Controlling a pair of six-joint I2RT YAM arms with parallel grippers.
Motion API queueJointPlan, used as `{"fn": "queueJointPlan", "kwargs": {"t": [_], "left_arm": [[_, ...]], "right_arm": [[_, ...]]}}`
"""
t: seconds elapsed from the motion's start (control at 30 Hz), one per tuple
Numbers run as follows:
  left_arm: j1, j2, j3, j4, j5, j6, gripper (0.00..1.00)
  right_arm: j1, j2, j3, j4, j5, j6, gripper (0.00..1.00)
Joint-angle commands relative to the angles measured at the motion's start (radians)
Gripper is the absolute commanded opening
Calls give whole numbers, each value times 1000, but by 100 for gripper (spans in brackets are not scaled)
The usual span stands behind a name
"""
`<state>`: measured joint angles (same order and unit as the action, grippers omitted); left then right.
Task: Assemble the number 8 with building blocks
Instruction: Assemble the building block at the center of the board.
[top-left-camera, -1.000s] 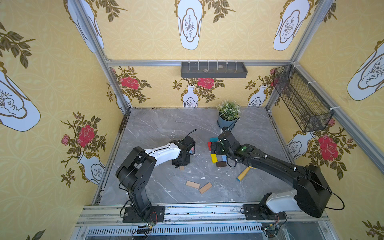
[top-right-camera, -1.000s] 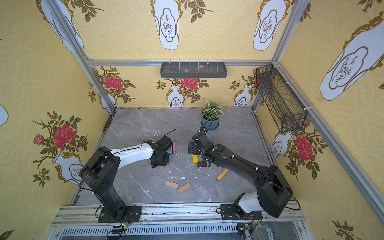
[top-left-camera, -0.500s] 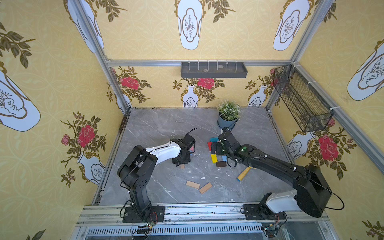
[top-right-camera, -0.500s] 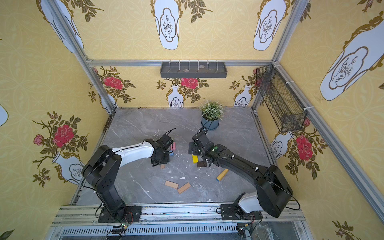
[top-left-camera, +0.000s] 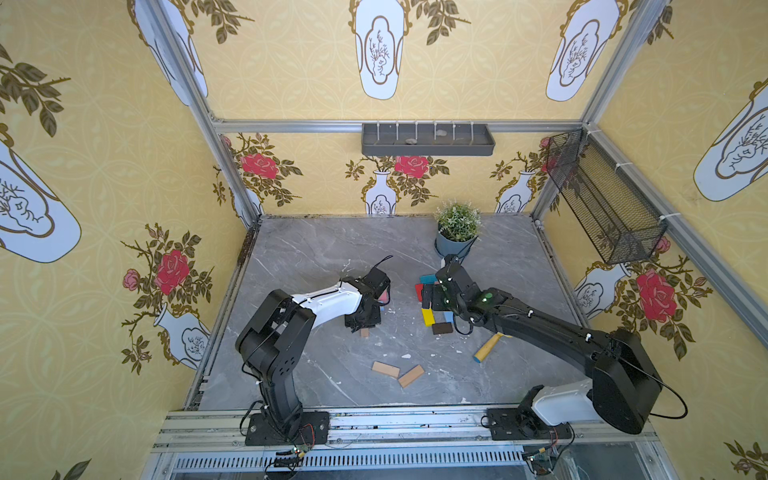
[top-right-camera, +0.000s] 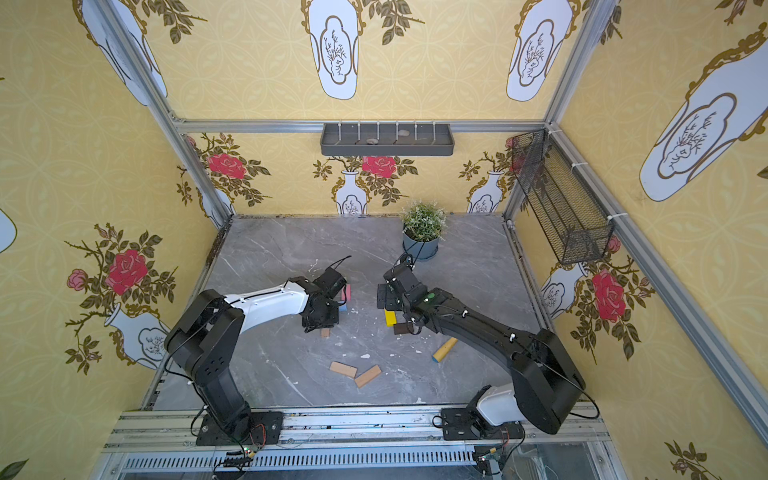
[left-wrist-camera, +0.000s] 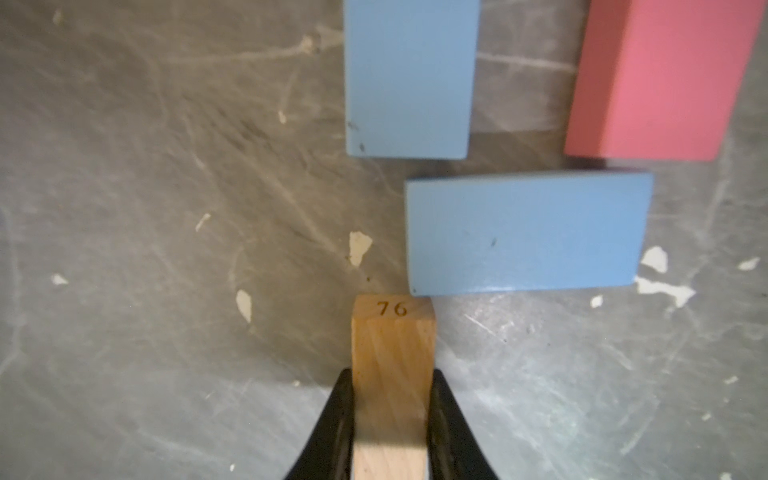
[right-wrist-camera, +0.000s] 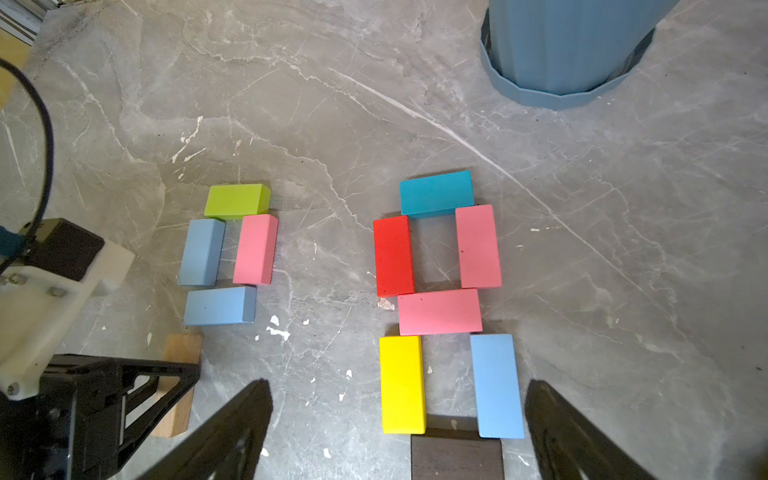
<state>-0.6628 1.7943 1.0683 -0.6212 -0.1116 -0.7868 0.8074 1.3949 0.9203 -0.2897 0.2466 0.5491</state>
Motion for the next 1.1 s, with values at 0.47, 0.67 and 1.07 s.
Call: {"fn": "queueJointPlan", "kwargs": {"t": [0.47, 0.67, 1.07], "left_arm": [[9, 33, -5, 31, -14, -2, 22], [9, 31, -10, 31, -11, -3, 33], [9, -24, -33, 18, -13, -16, 51]], "right_arm": [[0, 6, -2, 17, 5, 4, 97], [0, 8, -3, 18, 2, 5, 97], [0, 7, -2, 19, -4, 5, 98]]}}
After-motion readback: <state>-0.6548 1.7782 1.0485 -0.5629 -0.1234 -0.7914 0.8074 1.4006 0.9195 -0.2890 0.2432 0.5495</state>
